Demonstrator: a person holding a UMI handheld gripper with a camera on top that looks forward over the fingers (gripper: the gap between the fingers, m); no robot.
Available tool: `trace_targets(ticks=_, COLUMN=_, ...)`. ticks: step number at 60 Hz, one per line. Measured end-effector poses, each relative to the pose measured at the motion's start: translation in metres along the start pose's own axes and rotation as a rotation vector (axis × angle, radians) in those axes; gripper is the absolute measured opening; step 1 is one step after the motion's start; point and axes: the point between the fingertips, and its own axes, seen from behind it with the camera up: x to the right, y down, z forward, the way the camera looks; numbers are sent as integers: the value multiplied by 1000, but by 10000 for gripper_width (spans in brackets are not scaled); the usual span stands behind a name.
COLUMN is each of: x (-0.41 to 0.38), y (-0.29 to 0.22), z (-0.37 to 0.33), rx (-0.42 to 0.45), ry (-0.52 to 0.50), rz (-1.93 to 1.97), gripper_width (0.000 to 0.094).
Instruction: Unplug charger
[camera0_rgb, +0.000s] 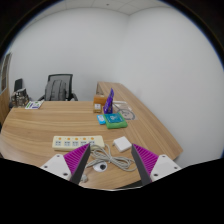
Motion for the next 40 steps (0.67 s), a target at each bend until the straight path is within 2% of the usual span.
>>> trace_targets(ticks=9, x=-39, y=-1, z=-78, rx=10, ry=-27, rz=10, gripper_width=856)
trace_targets(ticks=18, x=-62, y=-5, z=-121, rx=40, ry=-26, rz=-25, gripper_width=859)
trace_targets(ticks=40, x=-93, y=-11, z=-159, rx=72, ry=-47, rz=-66, gripper_width=856)
